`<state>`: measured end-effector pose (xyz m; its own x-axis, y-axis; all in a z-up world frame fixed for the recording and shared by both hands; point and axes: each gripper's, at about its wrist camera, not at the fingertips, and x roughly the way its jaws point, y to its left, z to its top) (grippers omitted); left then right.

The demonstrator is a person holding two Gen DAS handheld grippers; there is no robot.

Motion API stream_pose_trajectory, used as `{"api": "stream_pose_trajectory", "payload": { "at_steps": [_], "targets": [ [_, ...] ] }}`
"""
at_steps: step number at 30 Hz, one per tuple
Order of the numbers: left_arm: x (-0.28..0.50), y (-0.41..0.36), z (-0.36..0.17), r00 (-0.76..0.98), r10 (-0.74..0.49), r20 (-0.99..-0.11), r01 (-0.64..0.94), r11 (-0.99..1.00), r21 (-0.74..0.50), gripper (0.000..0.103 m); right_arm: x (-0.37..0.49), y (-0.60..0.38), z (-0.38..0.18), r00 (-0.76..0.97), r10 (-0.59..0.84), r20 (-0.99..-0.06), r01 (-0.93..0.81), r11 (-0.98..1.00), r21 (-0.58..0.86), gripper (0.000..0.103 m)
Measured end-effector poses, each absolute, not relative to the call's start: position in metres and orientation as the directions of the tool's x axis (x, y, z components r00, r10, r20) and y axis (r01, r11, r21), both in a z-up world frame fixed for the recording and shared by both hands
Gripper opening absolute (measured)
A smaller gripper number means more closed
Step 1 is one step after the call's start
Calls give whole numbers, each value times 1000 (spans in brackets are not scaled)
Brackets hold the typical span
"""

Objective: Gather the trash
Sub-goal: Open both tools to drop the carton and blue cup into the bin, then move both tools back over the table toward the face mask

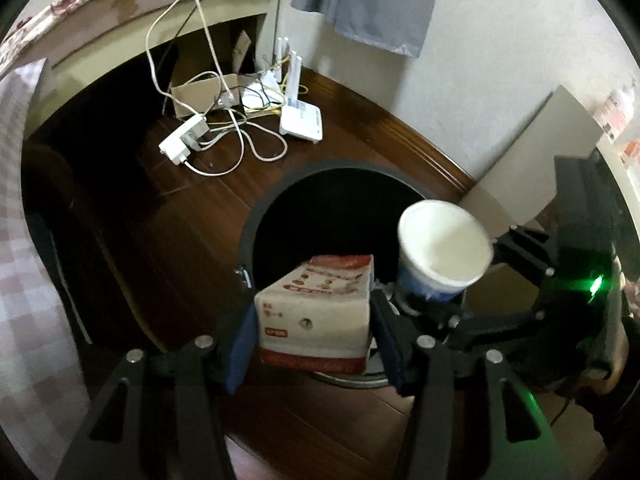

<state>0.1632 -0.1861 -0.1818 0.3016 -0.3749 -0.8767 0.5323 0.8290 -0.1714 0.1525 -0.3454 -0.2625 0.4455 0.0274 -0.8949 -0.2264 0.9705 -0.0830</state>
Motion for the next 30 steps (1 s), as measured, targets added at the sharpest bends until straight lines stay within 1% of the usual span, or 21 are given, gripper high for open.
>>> {"api": "stream_pose_trajectory", "payload": {
  "at_steps": [1,2,6,11,17,21,25,30],
  "targets": [
    [163,-185,-182,303,-375,-876,525,833,-175,74,154,-344,-268,438,-26,-899,-227,964,-139,93],
    [163,-184,-182,319,-361,-876,516,842,-159,82,153,-344,-268,435,-27,-900,-234,962,-142,96],
    [156,-174,-176,360,-340,-869,491,861,-133,91,147,-350,-261,443,-48,-895,-215,964,-157,96],
    [153,-165,-167,395,-332,-857,463,877,-127,92,133,-362,-247,444,-60,-894,-123,984,-127,96],
    [138,-152,-139,472,-337,-815,452,886,-104,98,122,-363,-225,431,-32,-902,-38,998,-54,96],
    [135,-147,-126,489,-346,-801,448,887,-110,98,120,-354,-209,453,-30,-891,-22,999,-45,96],
    [135,-134,-113,501,-355,-790,430,893,-128,98,121,-344,-192,479,-53,-876,-17,997,-70,96],
    [129,-110,-86,549,-365,-752,404,903,-143,98,120,-331,-167,516,-73,-854,-18,995,-96,96]
  ]
}}
